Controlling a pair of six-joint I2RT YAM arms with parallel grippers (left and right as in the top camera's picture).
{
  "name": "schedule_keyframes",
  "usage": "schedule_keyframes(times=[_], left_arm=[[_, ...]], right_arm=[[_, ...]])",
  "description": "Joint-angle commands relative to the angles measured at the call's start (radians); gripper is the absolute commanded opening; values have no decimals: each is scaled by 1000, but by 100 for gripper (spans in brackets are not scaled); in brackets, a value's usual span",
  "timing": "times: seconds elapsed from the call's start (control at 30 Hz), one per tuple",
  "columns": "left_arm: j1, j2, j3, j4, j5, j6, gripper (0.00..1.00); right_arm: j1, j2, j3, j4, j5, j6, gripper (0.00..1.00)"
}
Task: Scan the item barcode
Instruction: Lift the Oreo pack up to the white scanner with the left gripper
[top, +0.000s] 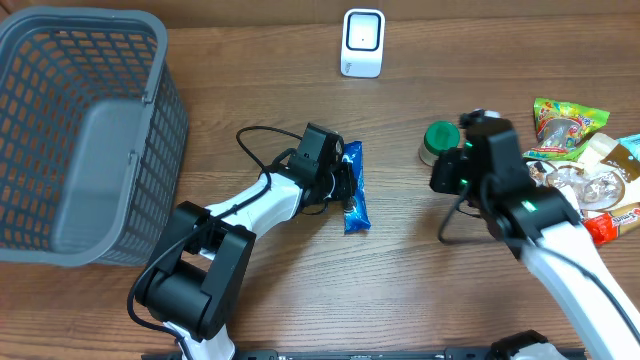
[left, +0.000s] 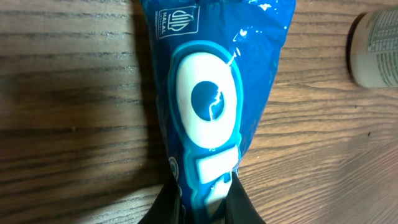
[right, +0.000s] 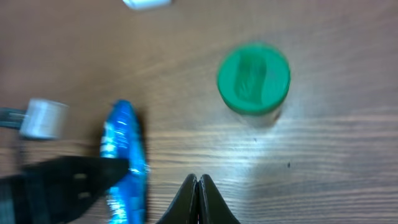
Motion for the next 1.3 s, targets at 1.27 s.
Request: schedule_keyframes(times=[1.27], left_arm=[[63,42,736,63,-316,406,4]], right_arm=[[-2,-434,3,-243,71,-29,20]])
